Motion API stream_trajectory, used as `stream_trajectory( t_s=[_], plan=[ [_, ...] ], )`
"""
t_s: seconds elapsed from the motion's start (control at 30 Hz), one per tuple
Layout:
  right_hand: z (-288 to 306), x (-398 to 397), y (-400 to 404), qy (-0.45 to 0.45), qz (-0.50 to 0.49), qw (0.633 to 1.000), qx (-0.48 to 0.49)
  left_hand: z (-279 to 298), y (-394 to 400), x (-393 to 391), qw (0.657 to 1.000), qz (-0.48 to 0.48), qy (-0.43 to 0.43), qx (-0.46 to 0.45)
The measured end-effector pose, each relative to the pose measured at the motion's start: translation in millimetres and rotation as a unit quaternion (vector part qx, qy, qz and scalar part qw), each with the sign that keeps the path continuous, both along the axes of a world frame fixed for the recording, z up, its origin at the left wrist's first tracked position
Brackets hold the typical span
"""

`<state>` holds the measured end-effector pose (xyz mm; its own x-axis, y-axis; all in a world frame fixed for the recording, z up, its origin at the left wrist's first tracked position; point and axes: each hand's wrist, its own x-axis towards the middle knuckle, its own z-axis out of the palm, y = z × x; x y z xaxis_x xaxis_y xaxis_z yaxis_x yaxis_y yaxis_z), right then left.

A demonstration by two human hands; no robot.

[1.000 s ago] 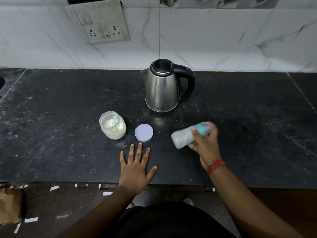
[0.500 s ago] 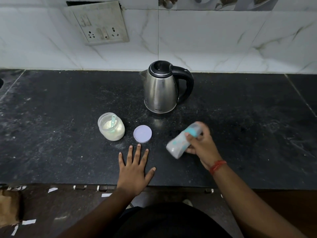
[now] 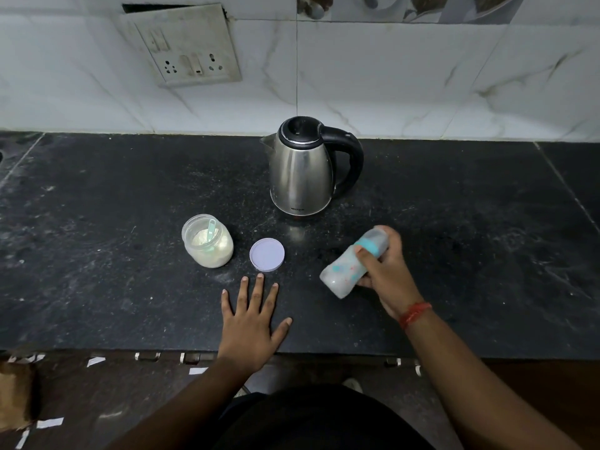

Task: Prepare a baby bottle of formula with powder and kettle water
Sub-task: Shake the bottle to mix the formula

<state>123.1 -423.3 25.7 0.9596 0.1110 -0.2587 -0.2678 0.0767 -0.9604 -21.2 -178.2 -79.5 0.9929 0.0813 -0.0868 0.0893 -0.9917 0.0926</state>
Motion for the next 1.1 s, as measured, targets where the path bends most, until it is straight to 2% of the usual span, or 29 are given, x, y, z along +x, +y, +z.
stream_trajectory(
  t_s=[0.03, 0.13, 0.17, 0.27, 0.4, 0.5, 0.53, 0.63, 0.67, 0.73, 0.77, 0.87, 0.9, 0.97, 1.0, 1.1],
  plan=[
    [0.5, -0.5, 0.8, -0.009, -0.007, 1.000, 0.005, 0.7, -0.3, 0.3, 1.000, 0.001, 0.000, 0.000],
    [4.7, 4.8, -4.8, -0.035, -0.135, 0.989, 0.056, 2.4, -2.6, 0.9, 1.000, 0.000, 0.000, 0.000],
    [4.9, 6.4, -6.6, -0.037, -0.139, 0.988, 0.063, 2.4, -2.2, 0.9, 1.000, 0.000, -0.001, 0.001],
    [4.7, 6.5, -11.2, -0.033, -0.042, 0.998, 0.022, 2.4, -0.7, 0.4, 1.000, 0.001, 0.003, 0.001],
    [3.6, 6.0, -7.7, -0.026, -0.142, 0.988, 0.053, 2.5, -1.8, 1.5, 1.000, 0.002, 0.005, -0.001],
    [-2.1, -2.2, 2.2, -0.032, 0.000, 0.999, -0.027, 1.1, -0.1, 0.9, 1.000, 0.000, 0.008, 0.001],
    [-2.7, -3.3, 3.2, -0.032, -0.006, 0.999, -0.023, 1.4, -0.1, 1.3, 1.000, 0.000, 0.010, 0.001],
    [-3.3, -1.6, 3.9, -0.021, -0.127, 0.991, 0.033, 1.1, -1.5, 1.5, 1.000, 0.000, 0.008, 0.000],
    [-3.0, -2.1, 6.5, -0.023, -0.099, 0.995, 0.006, 0.6, -1.1, 1.3, 1.000, 0.000, 0.006, 0.001],
    [-7.2, -4.5, 8.5, -0.039, 0.019, 0.998, -0.053, 0.9, -0.1, 0.8, 1.000, -0.002, 0.008, 0.001],
    [-6.6, -3.4, 8.2, -0.040, 0.022, 0.998, -0.050, 1.4, 0.2, 1.2, 1.000, -0.002, 0.008, 0.001],
    [-0.8, 0.8, 7.1, -0.037, -0.120, 0.992, 0.016, 2.6, -1.3, 1.6, 1.000, -0.002, 0.008, 0.004],
    [0.5, -0.1, 10.1, -0.033, -0.108, 0.994, 0.006, 2.4, -1.3, 1.2, 1.000, -0.001, 0.005, 0.004],
    [-5.7, -6.4, 15.2, -0.037, 0.018, 0.997, -0.058, 2.0, 0.2, 0.4, 1.000, -0.001, 0.004, 0.001],
    [-8.2, -9.0, 16.3, -0.037, 0.041, 0.996, -0.069, 2.4, 0.7, 0.9, 1.000, -0.002, 0.005, -0.001],
    [-6.6, -6.7, 13.2, -0.024, -0.106, 0.994, 0.002, 2.1, -1.3, 1.3, 1.000, -0.004, 0.003, -0.001]
  ],
)
